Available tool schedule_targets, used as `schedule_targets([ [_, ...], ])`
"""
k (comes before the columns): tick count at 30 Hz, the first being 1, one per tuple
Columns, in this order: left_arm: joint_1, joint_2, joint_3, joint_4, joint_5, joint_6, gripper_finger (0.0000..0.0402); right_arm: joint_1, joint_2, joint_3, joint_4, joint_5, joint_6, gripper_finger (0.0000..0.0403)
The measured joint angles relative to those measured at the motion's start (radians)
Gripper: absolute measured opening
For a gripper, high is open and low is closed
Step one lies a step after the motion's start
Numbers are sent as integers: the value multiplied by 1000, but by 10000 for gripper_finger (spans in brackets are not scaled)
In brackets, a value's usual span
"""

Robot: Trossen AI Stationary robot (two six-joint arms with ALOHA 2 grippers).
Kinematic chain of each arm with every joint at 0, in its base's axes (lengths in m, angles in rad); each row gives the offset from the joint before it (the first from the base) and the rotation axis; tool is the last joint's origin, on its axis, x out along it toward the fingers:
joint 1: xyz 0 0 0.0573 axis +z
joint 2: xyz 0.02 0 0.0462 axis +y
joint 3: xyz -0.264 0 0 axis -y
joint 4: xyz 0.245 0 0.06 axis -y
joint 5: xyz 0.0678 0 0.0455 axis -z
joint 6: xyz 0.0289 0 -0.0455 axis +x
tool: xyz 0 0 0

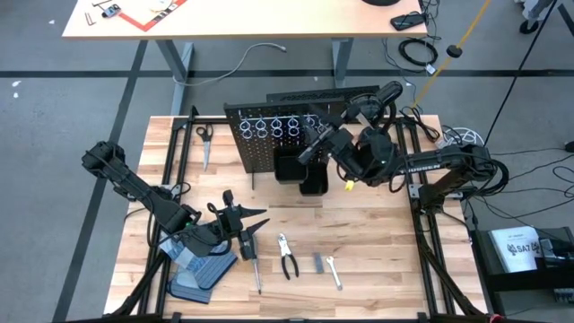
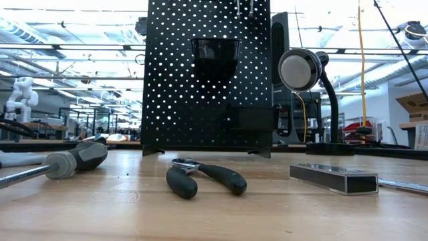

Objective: Hang tools onto peg board
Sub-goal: Hang the silver wrench on the black pegboard

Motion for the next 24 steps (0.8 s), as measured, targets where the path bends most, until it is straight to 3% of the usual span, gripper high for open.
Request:
schedule_targets([
  [6,0,0,0,0,11,-1,121,31,0,25,52,-48,36,148],
  [12,0,0,0,5,27,-2,121,82,0,109,-8,-176,108,161],
  [17,0,0,0,3,28,-2,121,142,-3,200,-278,-286,120,158],
  [24,0,0,0,0,28,-2,121,261,-5,354,-817,-310,120,139],
])
